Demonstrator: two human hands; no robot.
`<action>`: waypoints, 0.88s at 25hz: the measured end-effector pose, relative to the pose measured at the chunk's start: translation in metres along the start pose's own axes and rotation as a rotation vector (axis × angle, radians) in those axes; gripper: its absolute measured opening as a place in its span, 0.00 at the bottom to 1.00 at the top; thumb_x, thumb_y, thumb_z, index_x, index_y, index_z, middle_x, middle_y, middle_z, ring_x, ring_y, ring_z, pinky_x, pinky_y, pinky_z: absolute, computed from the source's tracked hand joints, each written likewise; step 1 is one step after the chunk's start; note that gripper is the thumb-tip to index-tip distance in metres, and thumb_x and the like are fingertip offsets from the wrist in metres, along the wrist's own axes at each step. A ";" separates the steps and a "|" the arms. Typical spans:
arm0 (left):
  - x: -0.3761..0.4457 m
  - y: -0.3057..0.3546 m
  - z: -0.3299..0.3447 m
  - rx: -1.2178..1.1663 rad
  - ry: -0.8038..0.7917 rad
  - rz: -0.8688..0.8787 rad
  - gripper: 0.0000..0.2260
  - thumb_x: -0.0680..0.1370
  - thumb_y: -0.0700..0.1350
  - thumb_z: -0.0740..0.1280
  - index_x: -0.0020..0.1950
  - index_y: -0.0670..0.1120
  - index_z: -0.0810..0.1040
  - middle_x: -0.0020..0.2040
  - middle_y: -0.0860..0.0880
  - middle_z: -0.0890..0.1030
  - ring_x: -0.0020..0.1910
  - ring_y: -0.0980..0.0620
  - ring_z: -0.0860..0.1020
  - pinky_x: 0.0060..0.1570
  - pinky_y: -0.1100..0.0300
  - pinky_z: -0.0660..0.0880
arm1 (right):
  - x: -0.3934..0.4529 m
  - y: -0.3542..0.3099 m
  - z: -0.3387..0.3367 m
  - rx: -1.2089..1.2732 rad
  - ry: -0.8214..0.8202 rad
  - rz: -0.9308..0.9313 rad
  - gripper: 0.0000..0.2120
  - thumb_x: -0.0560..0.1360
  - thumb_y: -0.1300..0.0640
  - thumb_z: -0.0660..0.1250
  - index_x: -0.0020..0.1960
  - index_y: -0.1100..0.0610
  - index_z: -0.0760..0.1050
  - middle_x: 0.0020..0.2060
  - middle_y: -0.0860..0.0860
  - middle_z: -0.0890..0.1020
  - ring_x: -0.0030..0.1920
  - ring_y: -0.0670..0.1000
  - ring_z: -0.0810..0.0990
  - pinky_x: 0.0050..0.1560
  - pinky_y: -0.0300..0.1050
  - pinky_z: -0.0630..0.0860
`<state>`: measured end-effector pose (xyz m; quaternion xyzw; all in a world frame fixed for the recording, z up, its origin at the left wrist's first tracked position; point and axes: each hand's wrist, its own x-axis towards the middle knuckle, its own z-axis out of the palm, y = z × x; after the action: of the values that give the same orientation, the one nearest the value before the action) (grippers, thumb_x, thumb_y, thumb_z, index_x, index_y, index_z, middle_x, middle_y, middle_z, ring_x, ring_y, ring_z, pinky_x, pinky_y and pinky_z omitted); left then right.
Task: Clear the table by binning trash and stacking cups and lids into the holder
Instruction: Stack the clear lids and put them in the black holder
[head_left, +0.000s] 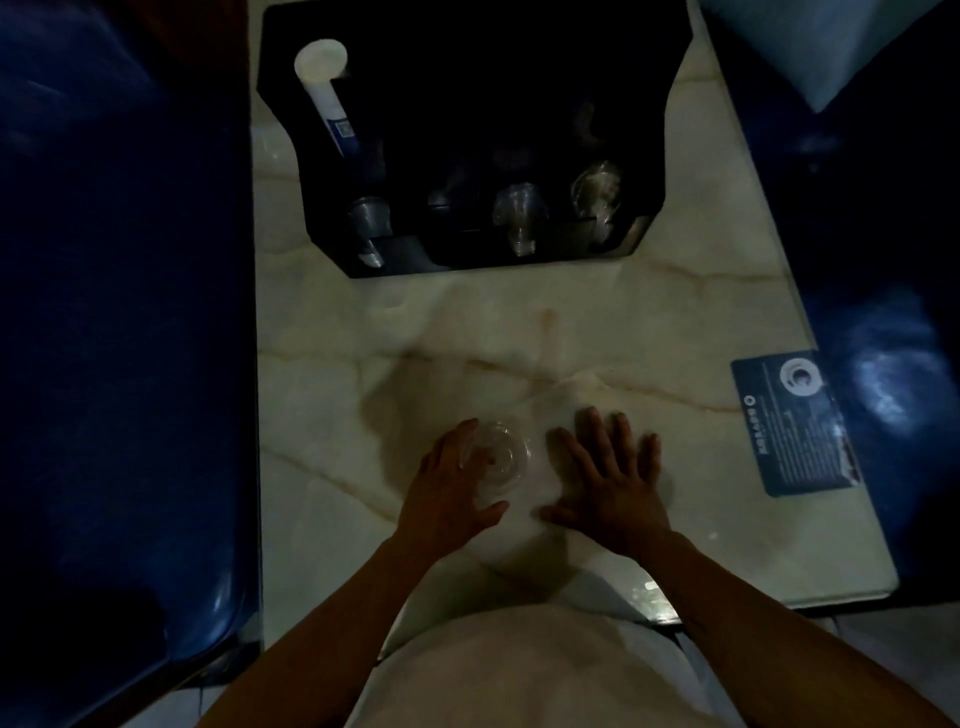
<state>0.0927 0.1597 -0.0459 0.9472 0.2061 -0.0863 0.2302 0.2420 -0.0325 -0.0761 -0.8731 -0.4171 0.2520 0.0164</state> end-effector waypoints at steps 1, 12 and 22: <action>0.001 0.000 0.001 -0.004 -0.002 0.001 0.40 0.64 0.59 0.76 0.69 0.53 0.59 0.73 0.40 0.68 0.70 0.39 0.70 0.64 0.44 0.73 | 0.000 0.000 0.000 0.002 0.003 0.001 0.48 0.65 0.18 0.47 0.77 0.39 0.40 0.79 0.51 0.41 0.77 0.59 0.33 0.72 0.67 0.33; 0.023 -0.014 0.015 0.257 -0.101 0.089 0.32 0.72 0.64 0.58 0.72 0.50 0.67 0.72 0.44 0.68 0.71 0.43 0.65 0.69 0.51 0.61 | 0.003 -0.001 0.004 0.016 0.042 0.036 0.50 0.62 0.16 0.49 0.76 0.36 0.37 0.79 0.48 0.36 0.76 0.56 0.29 0.70 0.62 0.25; 0.041 -0.023 -0.011 0.004 -0.143 0.122 0.29 0.65 0.64 0.68 0.61 0.51 0.72 0.62 0.48 0.74 0.63 0.46 0.71 0.62 0.51 0.68 | 0.002 -0.011 0.007 0.030 0.149 0.088 0.46 0.66 0.21 0.53 0.77 0.40 0.47 0.80 0.50 0.45 0.78 0.57 0.39 0.73 0.71 0.42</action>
<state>0.1201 0.1977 -0.0562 0.9498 0.1307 -0.1397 0.2474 0.2312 -0.0252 -0.0806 -0.9065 -0.3722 0.1930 0.0493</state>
